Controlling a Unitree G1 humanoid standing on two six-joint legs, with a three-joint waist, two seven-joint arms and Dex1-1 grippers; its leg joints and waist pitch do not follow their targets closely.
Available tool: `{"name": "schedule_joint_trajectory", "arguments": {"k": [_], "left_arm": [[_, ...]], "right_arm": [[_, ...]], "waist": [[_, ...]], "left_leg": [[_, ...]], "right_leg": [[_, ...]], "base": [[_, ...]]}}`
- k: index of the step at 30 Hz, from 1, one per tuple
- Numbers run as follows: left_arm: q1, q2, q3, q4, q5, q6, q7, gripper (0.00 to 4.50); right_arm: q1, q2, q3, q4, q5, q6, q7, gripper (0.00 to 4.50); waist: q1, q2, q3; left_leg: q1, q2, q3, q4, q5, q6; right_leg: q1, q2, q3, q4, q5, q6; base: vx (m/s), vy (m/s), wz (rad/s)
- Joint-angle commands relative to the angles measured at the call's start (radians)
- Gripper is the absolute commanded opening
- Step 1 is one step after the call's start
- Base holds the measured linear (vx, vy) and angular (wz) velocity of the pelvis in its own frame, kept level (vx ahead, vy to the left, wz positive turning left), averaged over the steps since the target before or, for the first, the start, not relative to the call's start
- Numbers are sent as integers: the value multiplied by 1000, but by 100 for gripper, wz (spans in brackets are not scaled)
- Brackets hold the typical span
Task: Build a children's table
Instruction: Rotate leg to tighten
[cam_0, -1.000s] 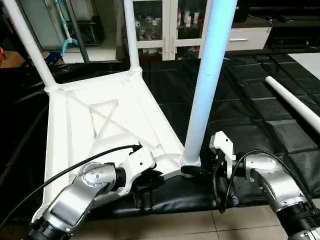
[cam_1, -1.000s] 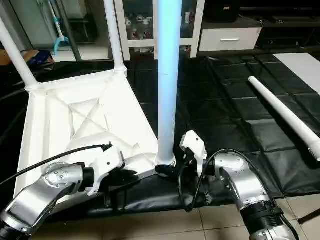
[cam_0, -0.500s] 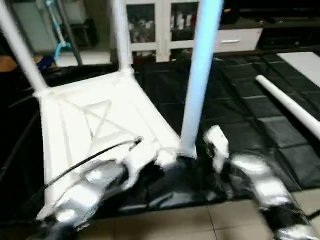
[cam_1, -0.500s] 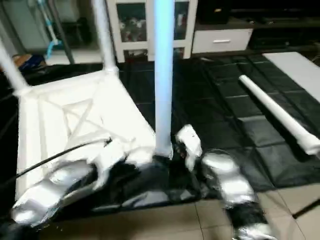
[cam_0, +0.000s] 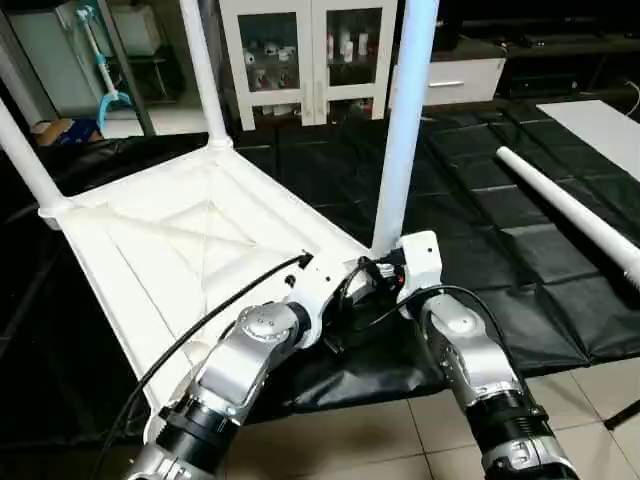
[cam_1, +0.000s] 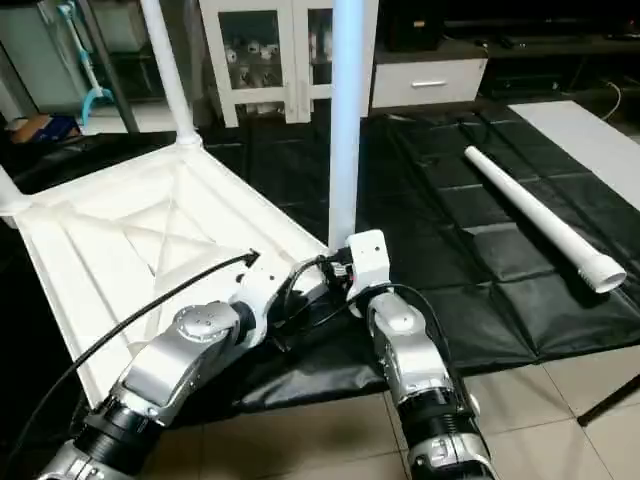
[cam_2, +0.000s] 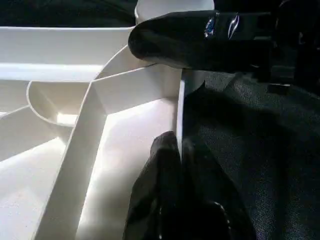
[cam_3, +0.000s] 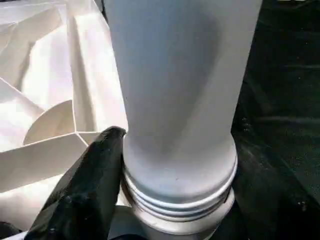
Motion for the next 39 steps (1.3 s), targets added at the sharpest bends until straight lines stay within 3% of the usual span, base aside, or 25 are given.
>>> {"name": "schedule_joint_trajectory", "arguments": {"k": [1,4,5,7,11,13,14,15,19,21,24,27,29,34,39], "left_arm": [[0,28,24,50,44,-6,53,0],[19,64,12,28,42,-30,11,0],[25,76,9,21,43,-30,0,0],[39,109,-7,2,48,-59,-41,0],[79,178,-22,-63,28,-118,-142,0],[95,211,-32,-91,20,-124,-181,0],[107,235,-38,-112,10,-131,-209,0],[120,260,-44,-137,-4,-138,-242,0],[160,323,-56,-216,-49,-132,-331,0],[184,346,-61,-249,-69,-124,-375,0],[195,354,-65,-263,-74,-120,-396,0],[200,358,-72,-273,-76,-124,-402,0],[198,357,-74,-273,-78,-123,-402,0],[193,353,-74,-276,-81,-117,-408,0],[194,355,-78,-282,-79,-108,-423,0]], "right_arm": [[18,41,62,-82,72,-15,154,312],[26,25,59,-100,85,-26,192,347],[26,19,57,-102,88,-26,199,365],[25,5,49,-106,87,-34,209,391],[21,-42,39,-128,134,-12,328,411],[21,-72,43,-139,145,-4,384,437],[20,-98,48,-141,142,-3,421,437],[18,-127,55,-140,138,-2,458,444],[10,-209,77,-126,125,14,568,444],[4,-252,98,-98,98,5,625,444],[3,-268,107,-89,95,1,650,444],[10,-295,121,-87,121,5,732,444],[12,-298,123,-87,127,9,744,418],[20,-310,142,-77,113,-2,780,372],[19,-315,137,-69,113,-15,799,324]], "waist": [[-6,-7,-40],[0,-8,-43],[-4,-11,-42],[-8,-6,-43],[-16,-5,-47],[-12,-1,-48],[-11,-1,-48],[-5,7,-50],[18,6,-53],[27,5,-53],[30,4,-51],[33,-4,-47],[33,-4,-46],[32,-4,-47],[33,-2,-52]], "left_leg": [[20,40,-38,-98,-489,-23],[17,42,-33,-97,-448,-10],[9,41,-34,-99,-431,-4],[3,42,-37,-100,-403,-2],[7,45,-38,-97,-390,8],[16,47,-31,-92,-357,18],[15,47,-30,-92,-345,22],[11,47,-32,-91,-319,27],[20,49,-25,-85,-231,48],[19,47,-22,-83,-210,52],[23,47,-19,-85,-240,48],[26,50,-19,-88,-297,29],[26,49,-19,-88,-307,24],[24,49,-20,-88,-296,25],[22,48,-19,-83,-246,40]], "right_leg": [[10,-37,14,-93,-485,-97],[14,-37,18,-85,-414,-118],[20,-38,18,-81,-399,-125],[26,-39,17,-75,-379,-132],[29,-39,17,-70,-319,-168],[22,-36,20,-67,-256,-201],[24,-36,20,-65,-240,-207],[31,-37,18,-57,-208,-220],[33,-30,18,-43,-76,-259],[37,-31,17,-38,-56,-266],[35,-32,20,-43,-93,-267],[32,-34,23,-50,-182,-247],[31,-34,25,-53,-206,-241],[31,-34,24,-53,-210,-233],[35,-32,23,-46,-143,-250]], "base": [[0,0,0],[0,0,0],[0,0,0],[0,0,0],[0,0,0],[0,0,0],[0,0,0],[0,0,0],[0,0,0],[0,0,0],[0,0,0],[0,0,0],[0,0,0],[0,0,0],[0,0,0]]}}
